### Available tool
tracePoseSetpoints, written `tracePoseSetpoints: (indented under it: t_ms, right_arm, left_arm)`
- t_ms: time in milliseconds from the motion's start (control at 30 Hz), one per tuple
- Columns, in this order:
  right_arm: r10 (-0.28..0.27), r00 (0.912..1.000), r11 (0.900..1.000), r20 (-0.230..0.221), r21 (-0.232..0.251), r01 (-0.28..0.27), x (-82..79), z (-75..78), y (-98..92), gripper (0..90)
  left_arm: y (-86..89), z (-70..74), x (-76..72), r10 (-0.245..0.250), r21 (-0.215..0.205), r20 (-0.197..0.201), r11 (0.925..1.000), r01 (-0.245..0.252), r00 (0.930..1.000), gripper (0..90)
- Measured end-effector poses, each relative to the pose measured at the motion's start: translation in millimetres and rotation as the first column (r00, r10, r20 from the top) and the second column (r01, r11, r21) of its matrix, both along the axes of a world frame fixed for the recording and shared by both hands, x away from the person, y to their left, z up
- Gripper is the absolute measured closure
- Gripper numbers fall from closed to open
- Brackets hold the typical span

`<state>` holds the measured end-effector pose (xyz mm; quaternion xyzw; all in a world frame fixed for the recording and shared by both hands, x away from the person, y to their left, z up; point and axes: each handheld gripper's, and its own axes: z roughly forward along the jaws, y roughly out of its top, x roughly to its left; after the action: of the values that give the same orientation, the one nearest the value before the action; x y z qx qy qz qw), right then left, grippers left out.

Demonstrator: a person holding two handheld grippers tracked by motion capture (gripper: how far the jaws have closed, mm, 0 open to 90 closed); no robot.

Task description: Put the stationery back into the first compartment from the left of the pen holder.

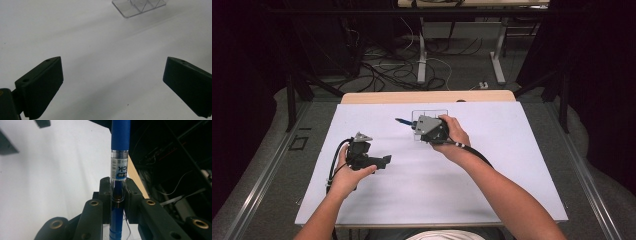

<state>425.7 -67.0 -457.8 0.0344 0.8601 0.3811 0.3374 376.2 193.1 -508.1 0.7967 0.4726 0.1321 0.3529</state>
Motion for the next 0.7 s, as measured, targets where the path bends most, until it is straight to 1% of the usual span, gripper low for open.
tracePoseSetpoints:
  t_ms: [33,100,200,233,300,400,467,533,567,633,700]
  right_arm:
    - [-0.008,0.9998,1.0,-0.016,0.014,0.008,2.7,0.1,0.3,79.0]
    - [-0.02,0.9987,0.999,-0.046,0.05,0.022,8.1,0.6,0.7,78.9]
    - [-0.033,0.9959,0.994,-0.085,0.099,0.041,15.9,2.7,0.7,78.9]
    - [-0.04,0.9943,0.991,-0.098,0.121,0.052,18.0,3.2,0.8,79.0]
    - [-0.052,0.9908,0.986,-0.125,0.151,0.071,22.6,5.1,0.5,78.9]
    - [-0.065,0.9857,0.972,-0.155,0.211,0.098,29.6,6.8,-0.2,78.8]
    - [-0.082,0.9804,0.963,-0.179,0.24,0.124,33.6,7.6,-0.8,78.8]
    - [-0.095,0.9763,0.949,-0.195,0.277,0.148,37.8,7.2,-1.3,78.8]
    - [-0.103,0.9725,0.945,-0.209,0.285,0.162,39.3,7.3,-1.5,78.8]
    - [-0.108,0.9684,0.931,-0.225,0.319,0.177,43.6,6.0,-1.4,78.8]
    - [-0.113,0.963,0.919,-0.244,0.342,0.195,46.8,4.8,-0.8,78.8]
  left_arm:
    - [0.1,-1.0,0.3,0.0,0.008,0.0,1.0,0.0,1.0,2.8]
    - [0.4,-2.8,0.7,-0.006,0.01,-0.001,0.9999,0.006,1.0,0.6]
    - [1.1,-3.2,0.6,-0.004,0.014,0.007,0.9999,0.004,1.0,0.3]
    - [1.5,-3.3,0.9,-0.005,0.009,0.016,0.9999,0.004,0.9999,0.3]
    - [1.8,-2.9,0.1,0.003,-0.004,0.015,1.0,-0.003,0.9999,0.3]
    - [1.6,-2.9,0.0,0.006,-0.012,0.035,0.9999,-0.006,0.9994,0.3]
    - [1.8,-2.7,-0.3,0.003,-0.014,0.038,0.9999,-0.003,0.9993,0.3]
    - [1.8,-2.7,-0.3,0.001,-0.01,0.043,0.9999,-0.001,0.9991,0.3]
    - [1.7,-2.6,-0.4,0.003,-0.012,0.041,0.9999,-0.003,0.9992,0.3]
    - [1.7,-2.4,-0.4,0.004,-0.011,0.042,0.9999,-0.003,0.9991,0.3]
    - [1.8,-2.4,-0.2,-0.001,-0.011,0.047,0.9999,0.002,0.9989,0.3]
